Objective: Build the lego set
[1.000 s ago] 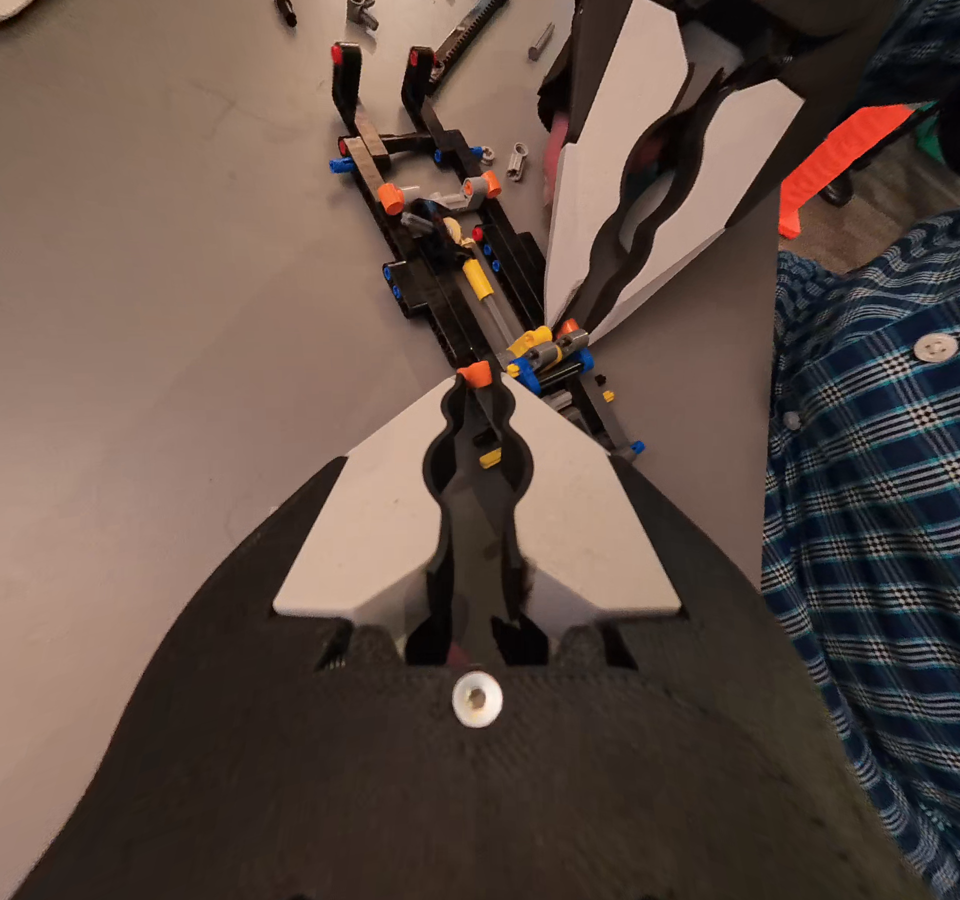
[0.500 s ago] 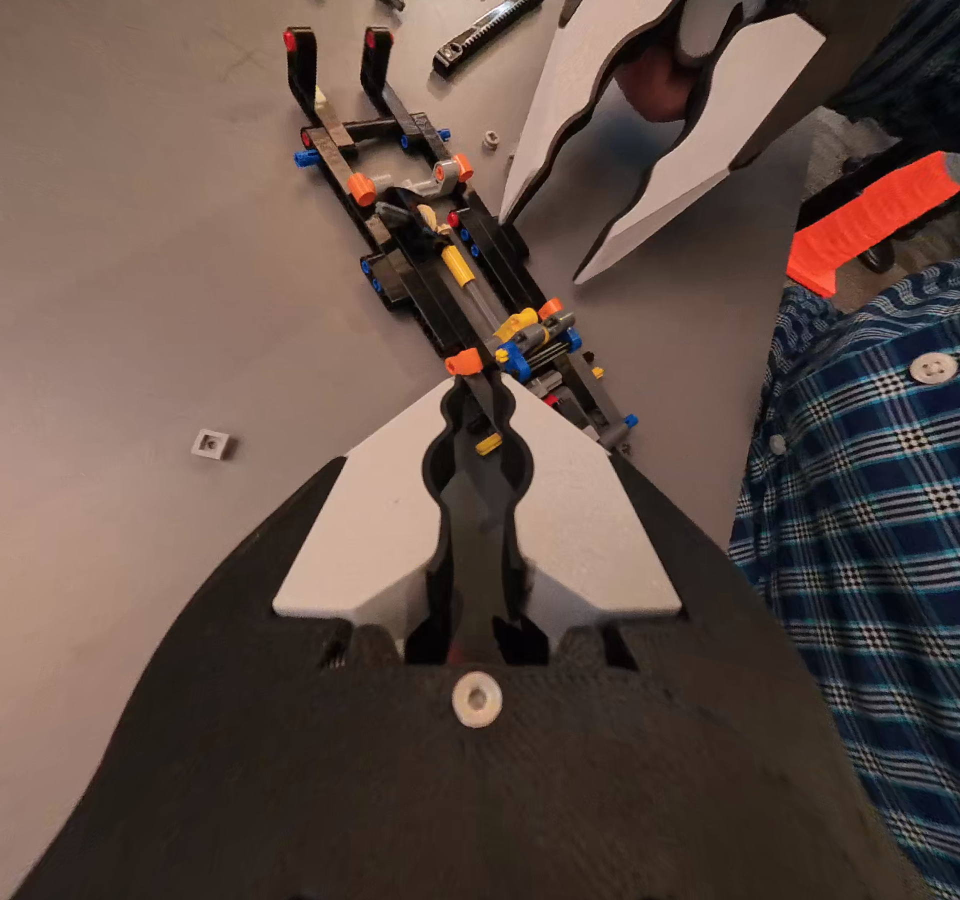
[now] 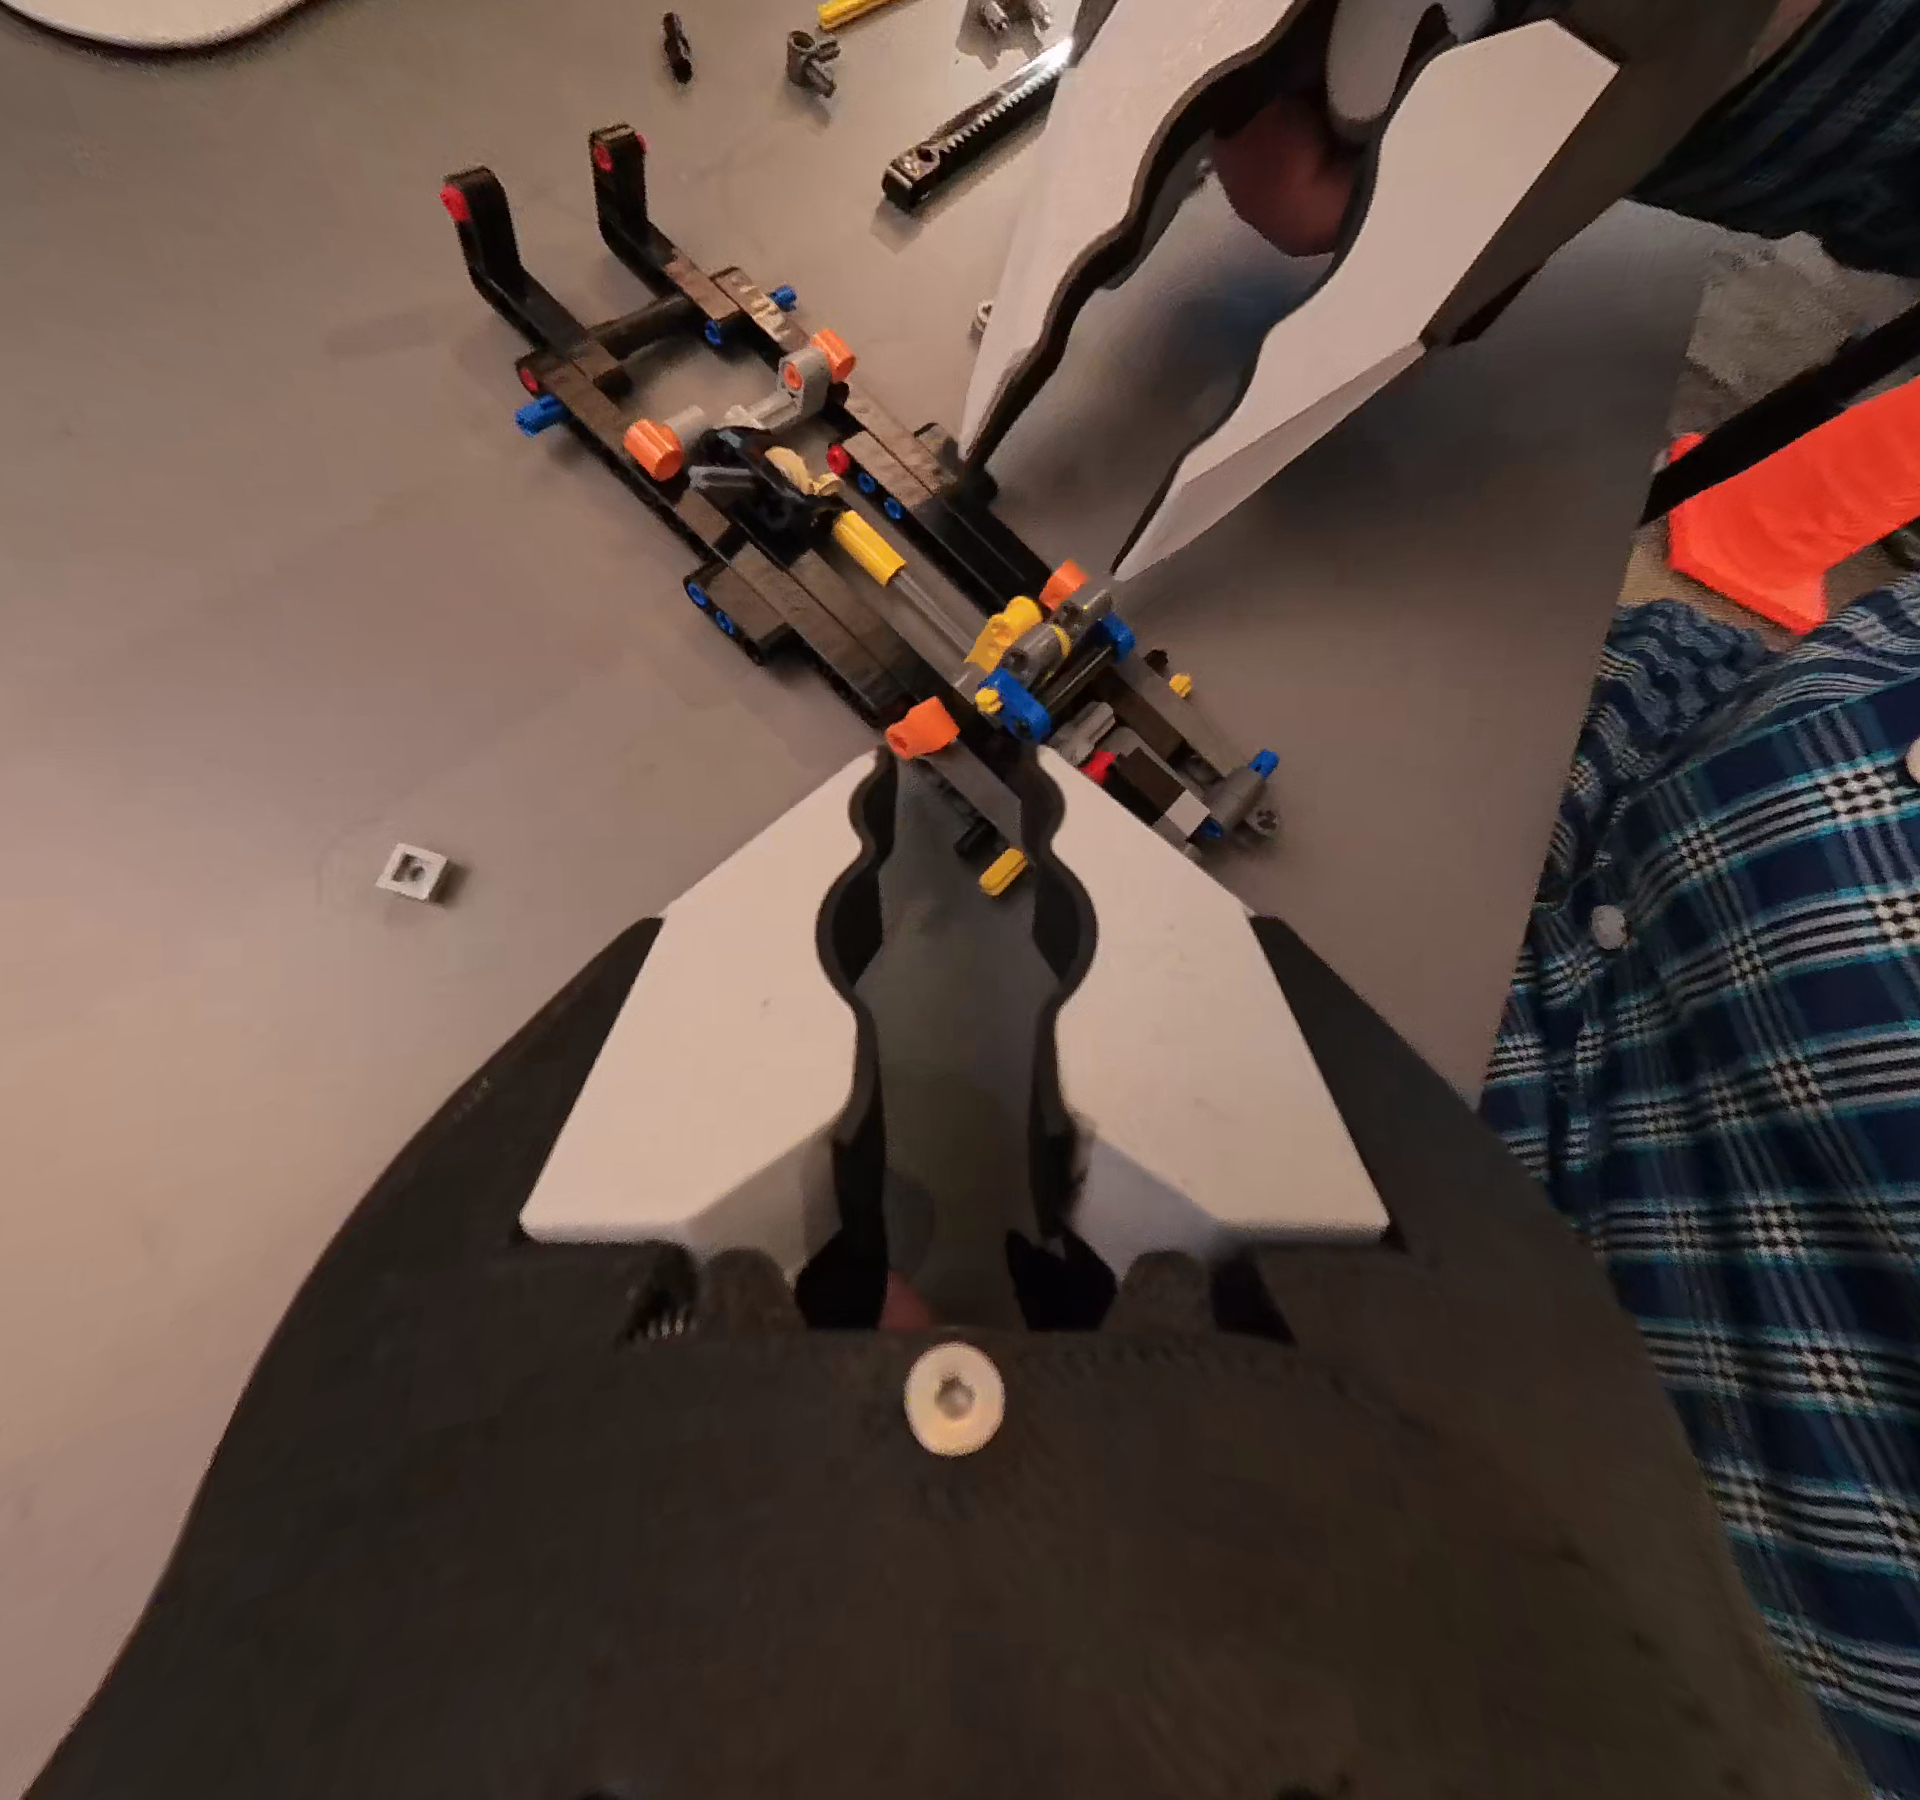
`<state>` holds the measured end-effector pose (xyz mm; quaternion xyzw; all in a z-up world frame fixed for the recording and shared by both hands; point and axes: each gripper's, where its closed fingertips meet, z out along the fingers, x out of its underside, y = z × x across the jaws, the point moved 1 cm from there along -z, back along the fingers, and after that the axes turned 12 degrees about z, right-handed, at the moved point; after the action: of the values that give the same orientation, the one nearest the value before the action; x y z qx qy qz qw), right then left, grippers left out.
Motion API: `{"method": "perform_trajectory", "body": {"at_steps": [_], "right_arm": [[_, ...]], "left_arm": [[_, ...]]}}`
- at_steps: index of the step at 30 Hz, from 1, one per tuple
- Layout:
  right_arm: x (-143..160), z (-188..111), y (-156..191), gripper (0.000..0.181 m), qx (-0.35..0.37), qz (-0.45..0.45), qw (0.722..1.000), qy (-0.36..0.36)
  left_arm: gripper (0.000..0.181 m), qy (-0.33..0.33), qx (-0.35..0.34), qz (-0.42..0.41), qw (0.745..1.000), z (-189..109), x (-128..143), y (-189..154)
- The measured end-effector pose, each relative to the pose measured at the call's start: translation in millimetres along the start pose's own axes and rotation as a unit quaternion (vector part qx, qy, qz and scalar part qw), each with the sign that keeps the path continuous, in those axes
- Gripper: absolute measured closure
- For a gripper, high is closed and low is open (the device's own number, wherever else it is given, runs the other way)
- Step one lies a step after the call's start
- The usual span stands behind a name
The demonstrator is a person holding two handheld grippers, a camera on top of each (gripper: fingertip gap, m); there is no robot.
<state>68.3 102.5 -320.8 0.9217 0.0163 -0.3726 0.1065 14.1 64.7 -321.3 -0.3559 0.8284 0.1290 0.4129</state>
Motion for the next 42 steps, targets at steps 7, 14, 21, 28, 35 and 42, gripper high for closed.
{"method": "perform_trajectory", "body": {"at_steps": [7, 14, 21, 28, 35, 42], "right_arm": [[7, -10, -3, 0.135, 0.002, 0.018, 1.000, -0.008], [12, -7, -2, 0.133, -0.002, 0.026, 1.000, -0.006], [13, -11, -2, 0.132, -0.013, 0.037, 0.999, -0.013], [16, -6, 3, 0.131, -0.017, 0.030, 0.999, -0.006], [15, -9, 1, 0.131, -0.017, 0.029, 0.999, -0.013], [16, -15, -1, 0.130, -0.017, 0.028, 0.999, -0.024]], "left_arm": [[0.158, 0.022, -0.005, 0.014, 1.000, 0, 4, 1], [0.157, 0.003, 0.039, 0.014, 0.999, 7, -4, -20], [0.156, 0.021, -0.004, 0.025, 0.999, 5, 1, -5], [0.150, 0.045, -0.039, 0.072, 0.996, 13, 3, 0], [0.144, 0.029, -0.037, 0.085, 0.995, 14, -3, -3], [0.143, 0.024, -0.058, 0.101, 0.993, 13, -4, -2]]}}
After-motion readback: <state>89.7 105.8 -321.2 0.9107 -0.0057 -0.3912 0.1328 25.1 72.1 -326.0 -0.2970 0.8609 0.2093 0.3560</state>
